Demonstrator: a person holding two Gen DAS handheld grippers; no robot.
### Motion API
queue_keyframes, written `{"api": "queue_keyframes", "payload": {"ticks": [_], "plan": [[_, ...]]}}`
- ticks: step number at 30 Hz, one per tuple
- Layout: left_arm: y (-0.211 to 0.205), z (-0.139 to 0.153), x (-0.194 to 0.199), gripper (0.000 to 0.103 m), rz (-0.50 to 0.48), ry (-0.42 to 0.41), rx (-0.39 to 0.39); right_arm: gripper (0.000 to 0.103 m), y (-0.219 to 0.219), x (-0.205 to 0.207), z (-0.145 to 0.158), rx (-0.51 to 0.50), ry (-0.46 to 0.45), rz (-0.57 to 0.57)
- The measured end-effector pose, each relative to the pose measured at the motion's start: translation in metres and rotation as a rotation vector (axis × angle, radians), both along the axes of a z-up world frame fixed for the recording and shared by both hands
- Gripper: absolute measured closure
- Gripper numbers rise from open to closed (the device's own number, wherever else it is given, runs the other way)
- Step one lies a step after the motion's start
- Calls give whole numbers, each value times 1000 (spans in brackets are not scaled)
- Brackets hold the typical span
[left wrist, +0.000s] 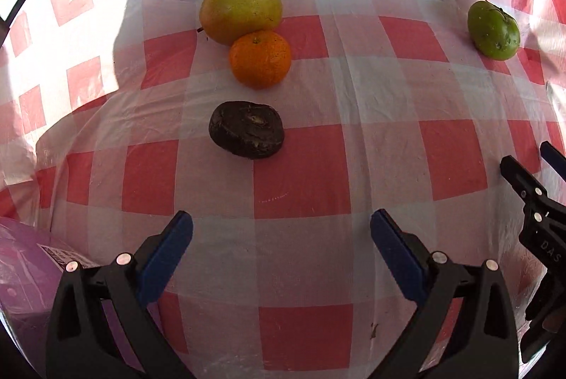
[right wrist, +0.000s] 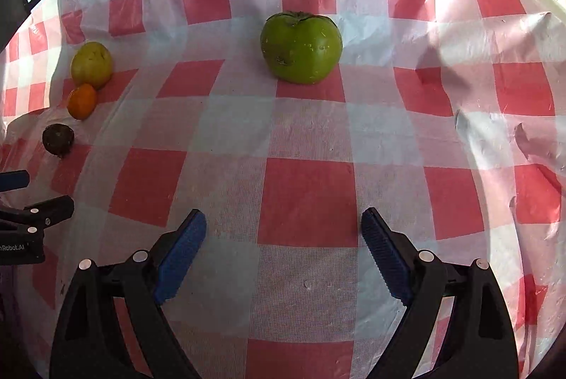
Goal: Organize fruits
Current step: 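Grasp a dried fruit with the left gripper while the right grasps the green tomato, then carry the dried fruit and green tomato over the white box with both grippers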
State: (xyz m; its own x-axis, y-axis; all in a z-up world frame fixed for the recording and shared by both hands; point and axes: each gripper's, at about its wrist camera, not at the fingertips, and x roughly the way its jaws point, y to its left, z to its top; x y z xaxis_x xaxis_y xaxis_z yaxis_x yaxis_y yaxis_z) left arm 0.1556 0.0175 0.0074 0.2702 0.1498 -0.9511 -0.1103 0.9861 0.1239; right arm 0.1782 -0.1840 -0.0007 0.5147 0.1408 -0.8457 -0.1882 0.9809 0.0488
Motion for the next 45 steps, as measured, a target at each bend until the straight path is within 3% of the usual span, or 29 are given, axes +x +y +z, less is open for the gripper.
{"api": "queue_keyframes", "payload": {"ticks": [6,11,15,19,22,24,26,28,39,45], "plan": [[13,-4,9,2,45,-77,-90,16,-6,65,-3,16,-41,-92],[20,-4,15,2,95,-132,-87,17,7,99,2,11,-91,-45],[26,-2,21,2,121,-153,-81,38,20,113,3,-9,-97,-6],[32,0,31,3,141,-179,-75,39,20,119,2,11,-89,-6],[35,5,38,14,152,-206,-68,40,16,120,2,17,-86,-5],[39,9,44,30,156,-223,-64,39,13,121,2,19,-85,-5],[39,14,46,58,135,-234,-63,39,12,119,2,19,-86,-5],[36,20,45,67,124,-229,-69,39,11,118,2,19,-86,-4],[21,25,-16,71,91,-208,-111,40,14,106,5,-2,-89,1],[16,26,-65,75,61,-186,-181,40,-3,38,10,92,-25,-27]]}}
